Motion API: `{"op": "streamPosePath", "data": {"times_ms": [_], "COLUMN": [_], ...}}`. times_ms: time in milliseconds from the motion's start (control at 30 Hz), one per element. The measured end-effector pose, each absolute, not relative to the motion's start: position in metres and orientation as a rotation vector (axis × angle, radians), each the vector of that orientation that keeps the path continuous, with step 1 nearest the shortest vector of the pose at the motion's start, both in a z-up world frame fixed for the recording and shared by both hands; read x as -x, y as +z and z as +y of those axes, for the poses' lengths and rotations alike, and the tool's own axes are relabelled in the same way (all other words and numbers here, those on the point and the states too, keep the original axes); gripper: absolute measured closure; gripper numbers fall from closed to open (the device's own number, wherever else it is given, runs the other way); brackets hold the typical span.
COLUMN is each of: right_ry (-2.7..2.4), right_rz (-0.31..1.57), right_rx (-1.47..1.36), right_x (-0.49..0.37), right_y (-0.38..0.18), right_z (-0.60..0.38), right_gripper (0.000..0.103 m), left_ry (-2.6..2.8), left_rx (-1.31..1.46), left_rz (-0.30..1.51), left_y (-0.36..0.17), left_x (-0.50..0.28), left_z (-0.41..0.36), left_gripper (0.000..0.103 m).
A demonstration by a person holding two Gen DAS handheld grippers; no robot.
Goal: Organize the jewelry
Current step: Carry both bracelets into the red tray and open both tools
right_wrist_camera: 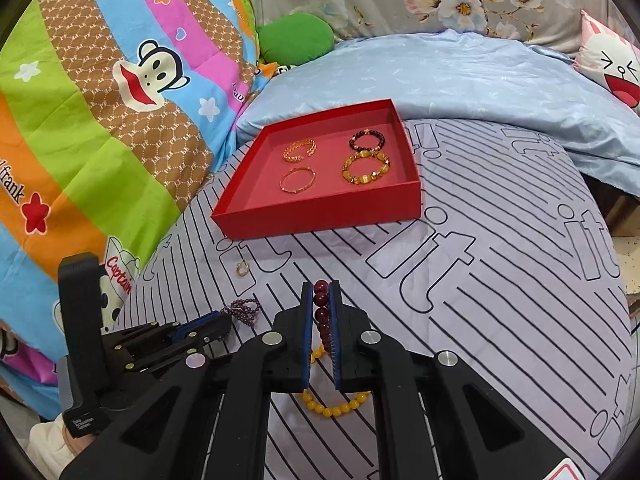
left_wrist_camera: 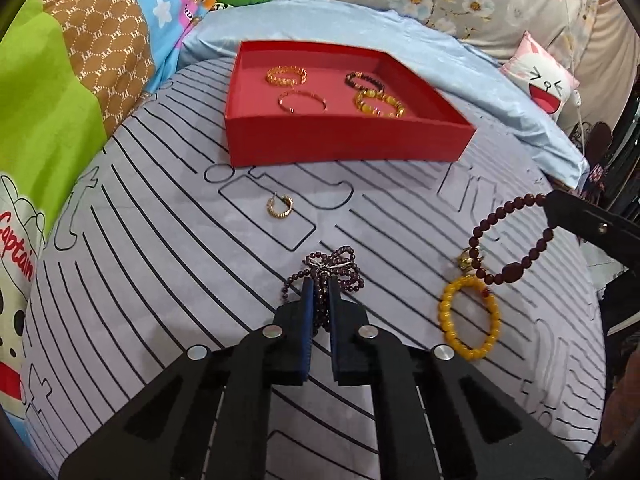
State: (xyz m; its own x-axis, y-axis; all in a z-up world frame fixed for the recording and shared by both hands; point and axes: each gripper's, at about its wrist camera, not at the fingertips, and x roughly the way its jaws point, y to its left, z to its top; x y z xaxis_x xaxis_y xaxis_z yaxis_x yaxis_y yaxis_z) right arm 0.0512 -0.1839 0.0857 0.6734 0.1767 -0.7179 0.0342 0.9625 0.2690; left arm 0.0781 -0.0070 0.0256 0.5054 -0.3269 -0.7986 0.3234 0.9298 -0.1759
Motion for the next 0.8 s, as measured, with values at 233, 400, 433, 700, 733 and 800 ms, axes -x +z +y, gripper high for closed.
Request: {"op": "streamPosePath", "data": {"times_ms": [233, 400, 433, 700, 733, 800], "right_ry": [0.038, 0.009, 0.003, 0.01, 0.012, 0.02], "right_rz": [0.785, 0.76, 0.759, 0.736, 0.731, 0.721], "right_rx": [-0.276, -0.283, -0.28, -0.249, -0.244, -0.242], "right_x": [-0.049, -0.048, -0.049, -0.064, -0.066, -0.074], "right_y": [0.108, 0.12, 0.122, 0.134, 0.136, 0.14], "right_z": [-0.207, -0.223, -0.225, -0.226, -0.225, -0.224], "right_gripper": [0.095, 0.095, 0.095, 0.095, 0.095, 0.095], "left_ry": [-0.401, -0.399, -0.399, -0.39, -0.391, -0.39], "left_rx": [0.049, 0.062, 0.061, 0.054, 0.053, 0.051], "left_rz": [0.91, 0.878, 0.873, 0.843, 0.838, 0.825], "left_y": [0.064, 0.088, 0.092, 0.113, 0.115, 0.12], "left_x": [-0.08, -0.085, -0.087, -0.108, -0.111, -0.118], "left_z": [0.008, 0.018, 0.019, 0.021, 0.02, 0.019], "left_gripper": [0.097, 0.097, 0.097, 0.096, 0.096, 0.096]}}
